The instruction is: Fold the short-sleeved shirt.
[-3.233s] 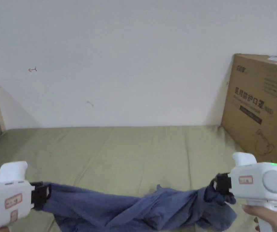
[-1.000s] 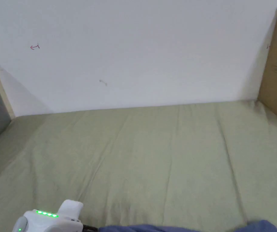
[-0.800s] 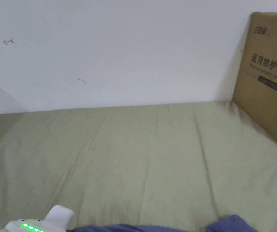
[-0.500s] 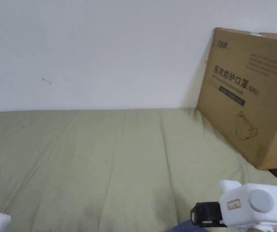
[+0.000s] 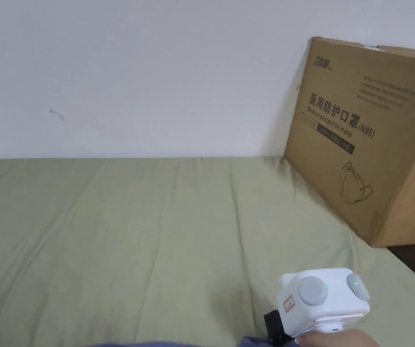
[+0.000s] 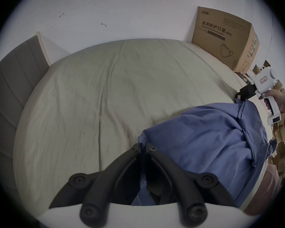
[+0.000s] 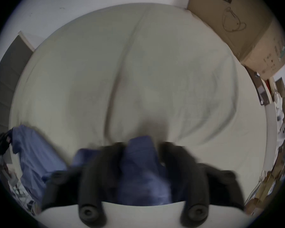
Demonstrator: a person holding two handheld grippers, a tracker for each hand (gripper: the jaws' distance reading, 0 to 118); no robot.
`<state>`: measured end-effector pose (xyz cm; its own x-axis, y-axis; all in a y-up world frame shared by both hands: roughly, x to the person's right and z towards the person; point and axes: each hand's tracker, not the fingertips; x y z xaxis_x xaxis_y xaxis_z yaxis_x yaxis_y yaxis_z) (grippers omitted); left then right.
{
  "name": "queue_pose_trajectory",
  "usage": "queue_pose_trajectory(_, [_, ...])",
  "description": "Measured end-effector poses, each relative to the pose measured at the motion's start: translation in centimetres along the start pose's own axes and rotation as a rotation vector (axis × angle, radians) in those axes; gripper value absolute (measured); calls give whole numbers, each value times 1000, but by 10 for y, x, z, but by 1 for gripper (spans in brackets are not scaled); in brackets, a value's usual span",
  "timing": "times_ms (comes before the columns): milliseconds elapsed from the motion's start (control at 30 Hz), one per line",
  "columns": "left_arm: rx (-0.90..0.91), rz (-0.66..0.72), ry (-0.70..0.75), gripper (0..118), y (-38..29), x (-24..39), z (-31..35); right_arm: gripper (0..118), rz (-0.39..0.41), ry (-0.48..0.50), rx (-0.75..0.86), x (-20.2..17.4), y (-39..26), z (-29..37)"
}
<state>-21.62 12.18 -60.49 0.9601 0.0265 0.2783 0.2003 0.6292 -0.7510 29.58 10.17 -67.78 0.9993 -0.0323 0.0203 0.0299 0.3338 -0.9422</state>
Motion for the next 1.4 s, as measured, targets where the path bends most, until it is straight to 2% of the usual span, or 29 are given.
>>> queue_pose_trajectory(33, [-1, 1, -1, 4, -1, 1, 2, 7, 11, 32, -11, 1, -2, 3])
queue_pose_trajectory(133, [5, 10, -4, 4, 0, 2, 11, 6, -30, 133, -4, 5, -11, 15])
queue_pose_trajectory(200, [21, 24, -4, 4, 2, 1, 20, 5, -31, 142, 93, 6, -20, 34])
queue_pose_trajectory(333, [113, 69, 2, 4, 13, -1, 63, 5, -109, 253, 233, 15, -45, 100])
queue_pose_trajectory(500, [211, 64, -12, 4, 35, 3, 138, 4, -93, 280, 370, 30, -67, 201])
queue_pose_trajectory(767, [399, 57, 27, 4, 74, 22, 270, 4, -89, 278, 611, 45, -77, 357])
queue_pose_trajectory(933, [489, 72, 43, 4, 98, 26, 332, 4, -74, 241, 735, 46, -70, 437])
queue_pose_trajectory(1200, [528, 60, 68, 4, 128, 31, 364, 4, -38, 177, 821, 39, -38, 499])
queue_pose_trajectory(1400, [513, 80, 65, 4, 161, 27, 342, 4, -80, 151, 828, 39, 11, 502])
